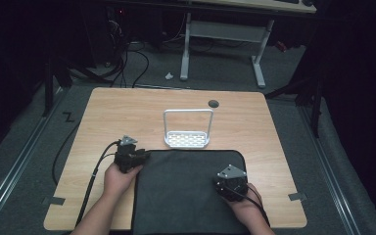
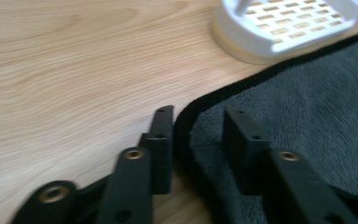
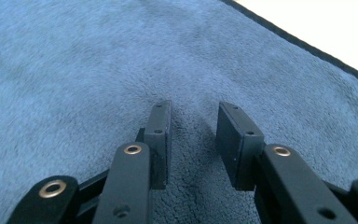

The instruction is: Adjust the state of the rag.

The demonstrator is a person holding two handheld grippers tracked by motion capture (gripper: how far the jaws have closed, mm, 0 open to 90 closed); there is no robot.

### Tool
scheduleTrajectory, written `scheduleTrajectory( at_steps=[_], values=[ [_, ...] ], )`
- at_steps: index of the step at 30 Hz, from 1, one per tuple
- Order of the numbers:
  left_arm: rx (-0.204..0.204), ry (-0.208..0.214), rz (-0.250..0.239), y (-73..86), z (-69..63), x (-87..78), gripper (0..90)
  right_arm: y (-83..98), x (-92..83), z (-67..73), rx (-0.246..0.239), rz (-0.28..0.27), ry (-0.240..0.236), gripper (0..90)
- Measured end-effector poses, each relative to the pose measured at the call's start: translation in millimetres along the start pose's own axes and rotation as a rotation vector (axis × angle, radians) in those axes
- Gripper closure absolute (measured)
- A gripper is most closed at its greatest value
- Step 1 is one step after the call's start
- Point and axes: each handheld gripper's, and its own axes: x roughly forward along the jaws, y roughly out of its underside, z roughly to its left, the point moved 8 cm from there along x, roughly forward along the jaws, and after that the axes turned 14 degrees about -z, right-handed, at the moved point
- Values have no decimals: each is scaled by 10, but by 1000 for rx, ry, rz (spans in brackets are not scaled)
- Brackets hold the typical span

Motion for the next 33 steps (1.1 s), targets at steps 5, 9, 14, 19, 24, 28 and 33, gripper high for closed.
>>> scheduleTrajectory(
  at_steps=[5,9,14,19,24,28,33],
  values=[
    [-28,8,-10,-25,-60,105,835,60,-24,-240,29,8,61,682],
    [-54,15,-17,-31,-46,123,844,-14,-101,-107,32,-29,41,646],
    [-65,39,-59,-42,-47,84,844,-335,-182,473,-18,-125,-83,578],
    [-106,46,-86,-52,-24,62,842,-469,-95,1071,-75,-121,-209,537],
    [-97,43,-88,-46,-43,54,837,-523,19,1539,-125,-111,-294,526],
    [-101,48,-94,-51,-41,47,833,-537,52,1835,-160,-105,-358,500],
    [-103,48,-97,-51,-38,41,831,-530,54,2127,-136,-102,-434,477]
  ],
)
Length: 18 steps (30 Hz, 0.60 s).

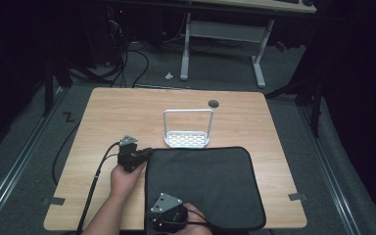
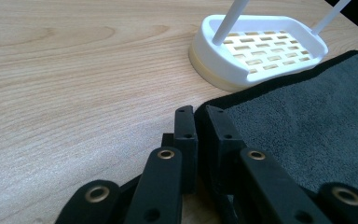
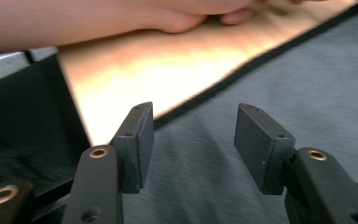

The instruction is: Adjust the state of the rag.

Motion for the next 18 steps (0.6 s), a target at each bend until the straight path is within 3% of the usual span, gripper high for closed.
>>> scheduleTrajectory(
  at_steps=[4,7,14,18],
  values=[
    [-1,1,-2,1,0,-2,831,24,68,130,12,6,-45,457],
    [-3,1,2,3,1,-3,830,67,104,162,9,20,-49,458],
    [-4,1,4,5,0,-3,830,91,83,109,-40,16,-6,694],
    [-4,3,6,7,-1,-4,831,90,56,87,-58,10,10,772]
  ],
)
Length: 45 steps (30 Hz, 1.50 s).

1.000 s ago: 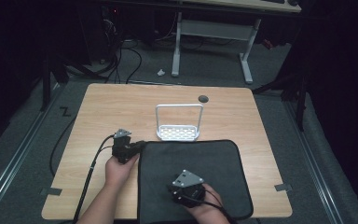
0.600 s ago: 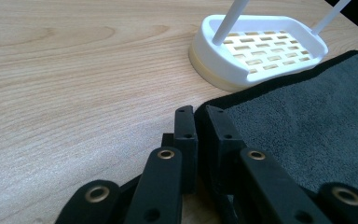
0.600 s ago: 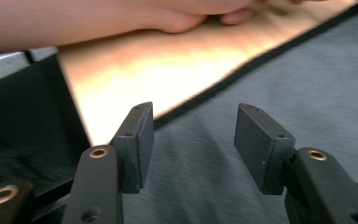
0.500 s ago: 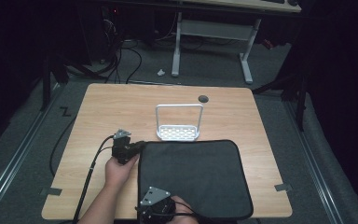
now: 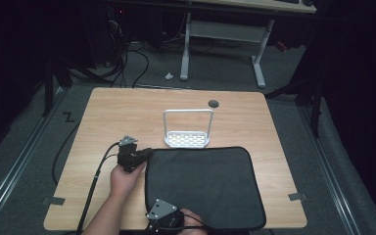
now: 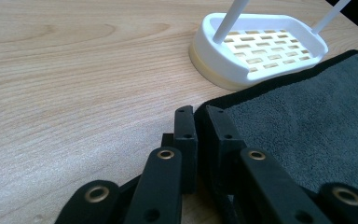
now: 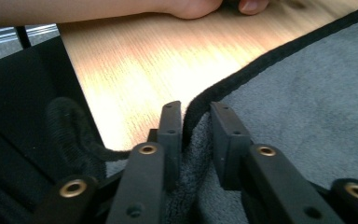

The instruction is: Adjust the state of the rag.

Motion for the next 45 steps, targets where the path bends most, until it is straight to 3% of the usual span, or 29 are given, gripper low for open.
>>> scheduleTrajectory(
  at_steps=[8,16,24,26,29,31,37,45],
  values=[
    [17,6,-2,5,-17,-15,835,-104,-147,-56,-4,-64,34,811],
    [16,24,-10,-1,-27,-22,839,-187,-277,-152,30,-130,51,814],
    [-41,33,-39,-64,-2,-51,842,-256,-312,-189,57,-145,76,818],
    [-71,35,-49,-85,21,-70,844,-288,-302,-184,63,-143,82,823],
    [-125,30,-76,-129,83,-111,846,-345,-296,-138,27,-158,70,827],
    [-134,30,-85,-145,116,-145,847,-388,-281,-106,16,-165,66,827],
    [-144,5,-120,-212,238,-335,848,-545,-179,42,-9,-191,30,826],
    [-137,-76,-151,-335,577,-803,849,-920,73,272,-23,-256,-38,824]
  ],
)
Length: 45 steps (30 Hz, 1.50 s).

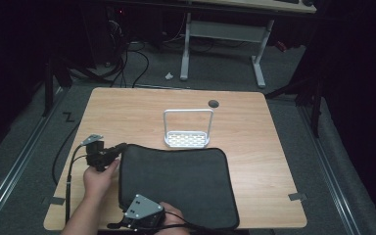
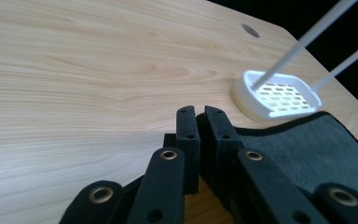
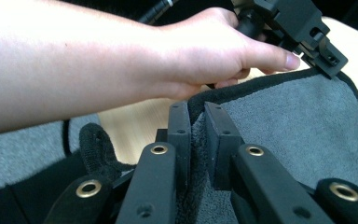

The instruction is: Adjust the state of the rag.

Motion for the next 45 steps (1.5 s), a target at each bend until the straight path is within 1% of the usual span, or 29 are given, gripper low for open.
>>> scheduleTrajectory(
  at_steps=[2,4,6,8,10,12,14,16,17,18,20,22,23,27,30,38,41,42,45],
  values=[
    [1,-19,-10,-73,81,-120,850,-74,99,73,-3,-9,-20,825],
    [11,-35,-15,-139,154,-234,850,-143,186,151,-11,-19,-39,825],
    [17,-46,-21,-198,197,-321,850,-199,239,213,-18,-27,-51,824],
    [26,-46,-25,-238,184,-360,850,-230,246,238,-26,-32,-53,824],
    [29,-39,-27,-253,127,-340,850,-229,207,223,-26,-34,-48,824],
    [32,-32,-24,-239,34,-267,849,-202,123,166,-27,-32,-34,824],
    [36,-21,-19,-208,-84,-164,849,-143,-4,76,-27,-25,-12,824],
    [31,-9,-23,-169,-218,-41,849,-58,-148,-27,-17,-17,15,824],
    [32,-5,-17,-139,-299,39,848,-9,-224,-80,-13,-12,29,824],
    [40,1,-14,-117,-353,86,849,54,-325,-145,-6,-5,48,824],
    [70,16,-9,-50,-512,217,848,143,-467,-235,6,3,72,824],
    [77,35,5,23,-687,362,847,237,-626,-329,19,9,101,823],
    [77,39,7,43,-743,407,847,294,-720,-383,28,13,115,823],
    [86,47,31,135,-978,612,845,442,-954,-502,56,26,152,823],
    [74,53,36,169,-1106,722,845,509,-1091,-561,68,26,175,822],
    [94,75,57,205,-1407,926,842,647,-1351,-672,85,38,220,821],
    [81,80,59,230,-1474,982,841,713,-1451,-719,85,46,243,819],
    [81,83,64,248,-1489,998,841,737,-1479,-739,92,47,246,819],
    [97,90,85,324,-1556,1044,841,810,-1559,-777,110,61,261,819]
  ],
)
